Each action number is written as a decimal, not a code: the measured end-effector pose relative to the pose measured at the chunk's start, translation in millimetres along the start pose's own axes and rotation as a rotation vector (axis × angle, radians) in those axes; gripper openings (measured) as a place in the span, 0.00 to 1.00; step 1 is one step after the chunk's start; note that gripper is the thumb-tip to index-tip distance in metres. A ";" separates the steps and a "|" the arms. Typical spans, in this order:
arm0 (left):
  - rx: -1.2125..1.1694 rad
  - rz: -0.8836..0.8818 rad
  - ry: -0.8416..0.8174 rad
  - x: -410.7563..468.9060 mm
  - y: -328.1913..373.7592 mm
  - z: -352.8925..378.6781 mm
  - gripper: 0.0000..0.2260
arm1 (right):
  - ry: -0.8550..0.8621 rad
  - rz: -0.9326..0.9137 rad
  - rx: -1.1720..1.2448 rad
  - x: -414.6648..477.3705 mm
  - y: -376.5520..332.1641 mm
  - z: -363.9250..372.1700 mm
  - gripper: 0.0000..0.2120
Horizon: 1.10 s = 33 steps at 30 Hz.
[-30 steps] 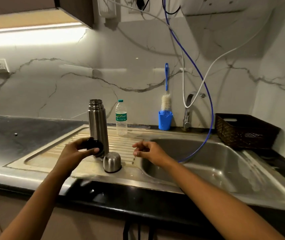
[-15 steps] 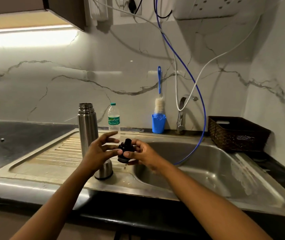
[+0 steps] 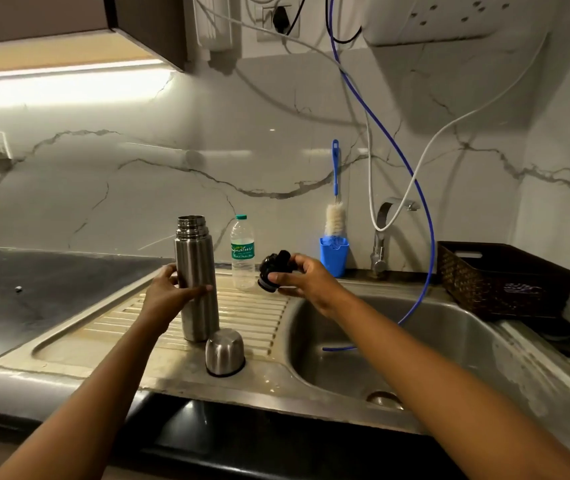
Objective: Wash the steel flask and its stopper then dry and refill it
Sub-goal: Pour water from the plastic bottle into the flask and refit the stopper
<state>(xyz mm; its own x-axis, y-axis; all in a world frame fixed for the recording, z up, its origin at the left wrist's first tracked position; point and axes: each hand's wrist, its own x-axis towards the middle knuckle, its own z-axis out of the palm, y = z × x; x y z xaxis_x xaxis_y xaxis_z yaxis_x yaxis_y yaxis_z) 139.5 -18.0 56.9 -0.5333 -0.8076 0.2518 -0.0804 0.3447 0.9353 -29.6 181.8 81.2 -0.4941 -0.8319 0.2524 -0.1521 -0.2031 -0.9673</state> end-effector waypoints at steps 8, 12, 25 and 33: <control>0.136 0.130 0.007 -12.2 16.4 40.0 0.35 | -0.032 -0.163 -0.064 55.4 -54.3 9.9 0.23; 0.176 0.189 -0.030 -15.0 18.8 53.3 0.36 | -0.051 -0.223 -0.088 77.6 -81.0 19.9 0.22; -0.297 0.066 -0.516 9.3 -12.7 28.9 0.43 | -0.369 -0.049 -0.461 110.6 -112.0 26.3 0.23; -0.246 0.117 -0.493 12.0 -15.9 34.4 0.43 | -0.424 0.009 -0.725 108.9 -110.1 28.1 0.25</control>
<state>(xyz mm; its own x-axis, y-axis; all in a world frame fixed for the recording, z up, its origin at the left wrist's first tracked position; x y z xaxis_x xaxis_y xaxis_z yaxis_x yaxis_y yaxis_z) 105.4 -16.7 36.4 -0.8621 -0.4308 0.2667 0.1703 0.2493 0.9533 -42.5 99.1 214.5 -0.1562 -0.9850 0.0730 -0.7336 0.0662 -0.6763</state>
